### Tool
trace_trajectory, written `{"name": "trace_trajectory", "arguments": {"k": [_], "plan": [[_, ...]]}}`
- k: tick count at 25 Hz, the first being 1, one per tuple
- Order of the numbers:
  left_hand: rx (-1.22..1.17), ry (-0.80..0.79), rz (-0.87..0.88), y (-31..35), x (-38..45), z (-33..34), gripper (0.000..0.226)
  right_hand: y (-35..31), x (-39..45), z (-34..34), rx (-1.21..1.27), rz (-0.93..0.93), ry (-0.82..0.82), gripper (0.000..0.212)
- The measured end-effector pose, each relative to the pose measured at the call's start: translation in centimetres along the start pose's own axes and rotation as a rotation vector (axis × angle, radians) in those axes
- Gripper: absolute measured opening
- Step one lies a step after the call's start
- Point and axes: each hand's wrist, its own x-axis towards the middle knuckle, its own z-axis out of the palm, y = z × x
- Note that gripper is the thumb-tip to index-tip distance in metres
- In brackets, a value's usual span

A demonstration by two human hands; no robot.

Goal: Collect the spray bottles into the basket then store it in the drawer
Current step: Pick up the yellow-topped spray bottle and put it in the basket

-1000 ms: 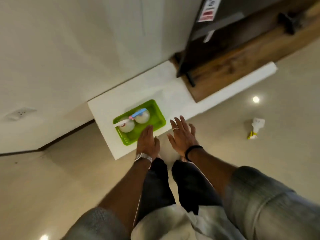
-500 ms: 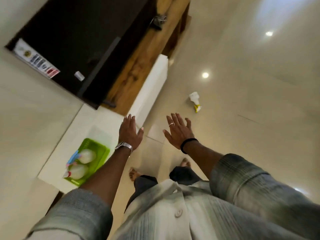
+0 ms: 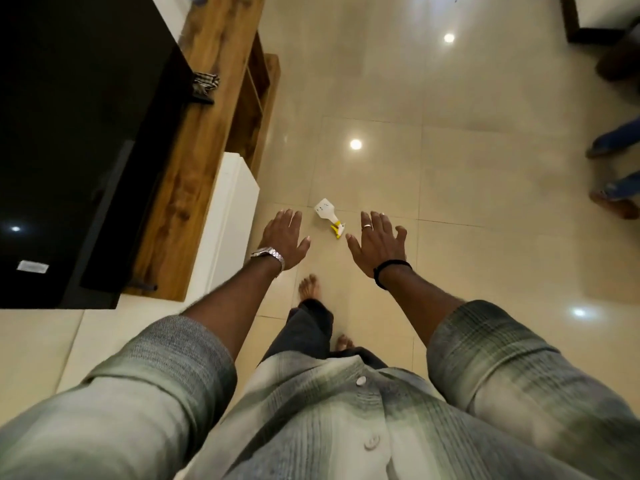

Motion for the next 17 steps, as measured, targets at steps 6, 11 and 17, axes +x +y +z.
{"name": "trace_trajectory", "arguments": {"k": [6,11,17], "plan": [[0.052,-0.064,0.051,-0.5,12.4,-2.1,0.07,1.3,9.1,0.3,0.029,0.096,-0.108,0.07],[-0.004,-0.167,-0.001,-4.7,22.9,-3.2,0.072,-0.6,18.7,0.8,0.086,0.14,-0.216,0.072],[0.027,-0.192,0.004,-8.7,34.6,-3.7,0.071,-1.3,28.9,1.8,0.189,0.242,-0.243,0.072]]}}
